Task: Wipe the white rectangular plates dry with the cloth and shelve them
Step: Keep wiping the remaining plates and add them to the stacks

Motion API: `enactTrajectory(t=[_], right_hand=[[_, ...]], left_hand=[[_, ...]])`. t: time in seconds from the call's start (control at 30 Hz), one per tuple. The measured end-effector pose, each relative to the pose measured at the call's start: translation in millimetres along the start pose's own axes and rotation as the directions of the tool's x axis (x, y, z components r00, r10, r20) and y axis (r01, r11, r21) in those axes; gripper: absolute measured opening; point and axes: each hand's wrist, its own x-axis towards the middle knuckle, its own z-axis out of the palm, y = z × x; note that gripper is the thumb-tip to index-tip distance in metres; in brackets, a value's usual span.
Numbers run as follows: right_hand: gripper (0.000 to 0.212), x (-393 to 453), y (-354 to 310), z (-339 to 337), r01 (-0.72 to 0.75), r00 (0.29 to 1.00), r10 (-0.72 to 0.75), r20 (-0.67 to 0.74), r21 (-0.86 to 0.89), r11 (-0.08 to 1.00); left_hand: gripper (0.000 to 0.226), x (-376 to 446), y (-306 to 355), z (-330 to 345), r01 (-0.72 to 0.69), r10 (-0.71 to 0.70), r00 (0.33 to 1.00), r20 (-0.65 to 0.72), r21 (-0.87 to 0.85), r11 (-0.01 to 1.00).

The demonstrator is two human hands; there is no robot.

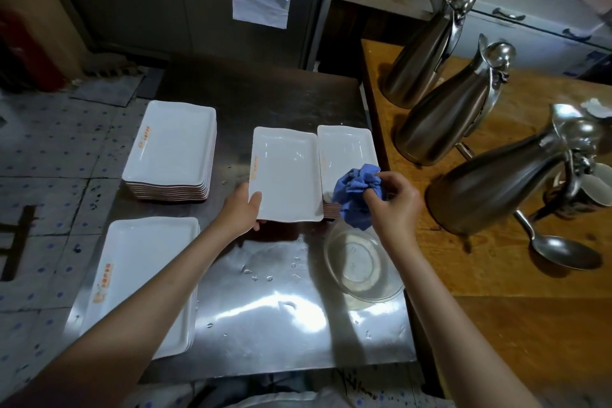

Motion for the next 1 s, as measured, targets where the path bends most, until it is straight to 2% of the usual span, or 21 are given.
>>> enactTrajectory(t=[0.17, 0.33, 0.47, 0.77, 1.0], right_hand=[[0.022, -2, 4, -13, 0.019, 1.0, -0.019, -0.005, -0.002, 1.0], [0.02, -4, 9, -28, 0.052, 0.999, -0.052, -0.006, 0.001, 0.999], [0.02, -4, 13, -39, 0.06, 0.998, -0.061, -0.023, -0.019, 0.998], [0.018, -6, 25, -55, 0.026, 0.999, -0.027, -0.023, -0.034, 0.999], [0.017, -8, 32, -61, 0.006, 1.0, -0.007, -0.023, -0.028, 1.0]], left_hand=[[0.023, -15, 5, 16, -0.011, 0.017, 0.997, 0.074, -0.083, 0.996], [0.02, -30, 10, 32, -0.012, 0.019, 0.998, 0.066, -0.102, 0.995], [0.031, -40, 14, 45, -0.02, 0.029, 0.996, 0.084, -0.112, 0.993], [0.037, -58, 26, 68, -0.027, 0.028, 0.998, 0.052, -0.015, 1.0], [0.032, -65, 34, 78, -0.071, 0.07, 0.997, 0.018, 0.091, 0.993]])
